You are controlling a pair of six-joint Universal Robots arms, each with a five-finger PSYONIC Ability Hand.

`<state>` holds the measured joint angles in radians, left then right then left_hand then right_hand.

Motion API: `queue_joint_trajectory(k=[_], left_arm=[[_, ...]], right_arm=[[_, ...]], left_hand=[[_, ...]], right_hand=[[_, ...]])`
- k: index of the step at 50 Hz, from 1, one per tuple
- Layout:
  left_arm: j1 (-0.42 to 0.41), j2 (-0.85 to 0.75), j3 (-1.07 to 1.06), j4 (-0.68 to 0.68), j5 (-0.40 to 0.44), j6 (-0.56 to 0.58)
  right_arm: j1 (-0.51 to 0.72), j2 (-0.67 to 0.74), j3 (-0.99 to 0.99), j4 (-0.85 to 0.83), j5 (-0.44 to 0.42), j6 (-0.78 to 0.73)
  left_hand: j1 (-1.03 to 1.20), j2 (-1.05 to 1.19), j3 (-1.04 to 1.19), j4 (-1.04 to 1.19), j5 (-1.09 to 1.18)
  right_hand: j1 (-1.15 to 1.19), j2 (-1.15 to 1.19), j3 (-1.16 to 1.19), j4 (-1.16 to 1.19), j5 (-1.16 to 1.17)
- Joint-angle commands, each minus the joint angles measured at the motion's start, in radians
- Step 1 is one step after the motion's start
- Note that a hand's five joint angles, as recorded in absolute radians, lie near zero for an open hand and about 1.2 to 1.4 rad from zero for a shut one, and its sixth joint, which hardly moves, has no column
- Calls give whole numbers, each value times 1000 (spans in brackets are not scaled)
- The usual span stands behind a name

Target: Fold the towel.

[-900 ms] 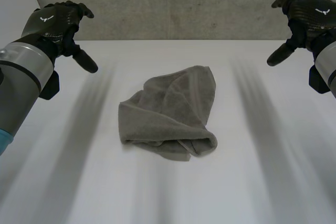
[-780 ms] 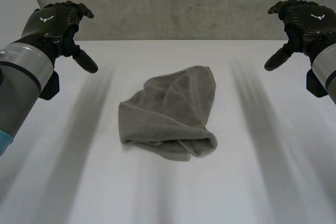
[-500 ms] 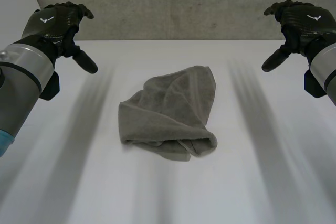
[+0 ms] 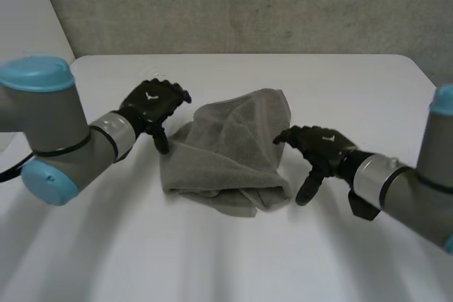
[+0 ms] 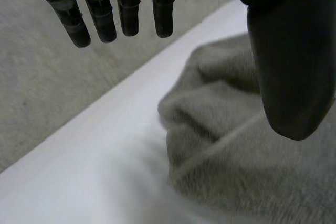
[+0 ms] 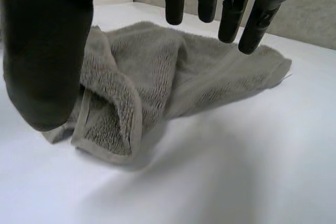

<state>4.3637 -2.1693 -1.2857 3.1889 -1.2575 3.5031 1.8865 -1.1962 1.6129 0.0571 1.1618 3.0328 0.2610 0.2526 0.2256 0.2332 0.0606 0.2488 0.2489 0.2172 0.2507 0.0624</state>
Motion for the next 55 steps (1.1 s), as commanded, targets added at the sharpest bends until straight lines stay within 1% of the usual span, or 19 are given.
queue_joint_trajectory(k=[1, 6, 10, 11, 12, 13, 14, 15, 17, 20, 28, 40, 44, 49, 51, 52, 53, 54, 55], left_arm=[[4, -150, 88, -3, 18, 43], [4, -220, 129, -13, 26, 80], [4, -256, 141, -32, 24, 109], [4, -262, 143, -44, 20, 122], [4, -262, 143, -44, 20, 122], [4, -264, 144, -58, 14, 129], [2, -261, 146, -75, 7, 132], [2, -261, 146, -75, 7, 132], [4, -244, 146, -101, -2, 132], [4, -204, 134, -109, -14, 131], [7, -136, 77, -109, -17, 125], [7, -150, 51, -107, -17, 129], [7, -170, 57, -98, -14, 132], [7, -185, 74, -87, -28, 134], [7, -188, 80, -84, -37, 134], [7, -193, 88, -86, -39, 134], [7, -193, 88, -86, -39, 134], [7, -198, 89, -87, -39, 134], [7, -198, 89, -89, -39, 134]], right_arm=[[69, 69, 35, -118, 88, 3], [100, 96, 33, -123, 142, -5], [105, 110, 28, -123, 151, -6], [105, 113, 27, -123, 153, -8], [105, 115, 27, -123, 153, -8], [105, 115, 27, -123, 153, -8], [105, 115, 25, -123, 151, -8], [105, 115, 25, -123, 151, -8], [105, 115, 25, -125, 147, -11], [105, 113, 25, -131, 145, -11], [103, 113, 24, -131, 145, -11], [105, 109, 25, -145, 144, 1], [105, 112, 30, -145, 142, 1], [105, 113, 33, -143, 142, -2], [105, 113, 33, -143, 142, -2], [105, 113, 33, -143, 142, -3], [105, 112, 33, -145, 142, -3], [105, 112, 33, -145, 142, -3], [105, 112, 35, -146, 144, -2]], left_hand=[[-30, -21, -51, -59, -4], [5, 14, -51, -59, 31], [38, 46, -51, -59, 64], [139, 148, -51, -59, 165], [140, 149, -51, -59, 166], [242, 251, -51, -59, 268], [316, 324, -51, -59, 342], [317, 325, -51, -59, 342], [363, 372, -51, -59, 389], [393, 401, -51, -59, 419], [393, 401, -51, -59, 419], [384, 393, -51, -59, 410], [229, 238, -51, -59, 255], [199, 208, -51, -59, 225], [234, 243, -51, -59, 260], [371, 379, -51, -59, 397], [372, 381, -51, -59, 398], [631, 639, -51, -59, 657], [916, 924, -51, -59, 941]], right_hand=[[-74, -74, -43, -76, -62], [-74, -74, -43, -76, -62], [-74, -74, -43, -76, -62], [-74, -74, -43, -76, -62], [-74, -74, -43, -76, -62], [-74, -74, -43, -76, -62], [3, 3, -43, -76, 15], [4, 3, -43, -76, 15], [226, 226, -43, -76, 238], [256, 256, -43, -76, 268], [256, 256, -43, -76, 268], [309, 309, -43, -76, 321], [306, 306, -43, -76, 318], [309, 309, -43, -76, 321], [321, 321, -43, -76, 332], [382, 382, -43, -76, 394], [516, 516, -43, -76, 528], [517, 517, -43, -76, 529], [634, 633, -43, -76, 645]])
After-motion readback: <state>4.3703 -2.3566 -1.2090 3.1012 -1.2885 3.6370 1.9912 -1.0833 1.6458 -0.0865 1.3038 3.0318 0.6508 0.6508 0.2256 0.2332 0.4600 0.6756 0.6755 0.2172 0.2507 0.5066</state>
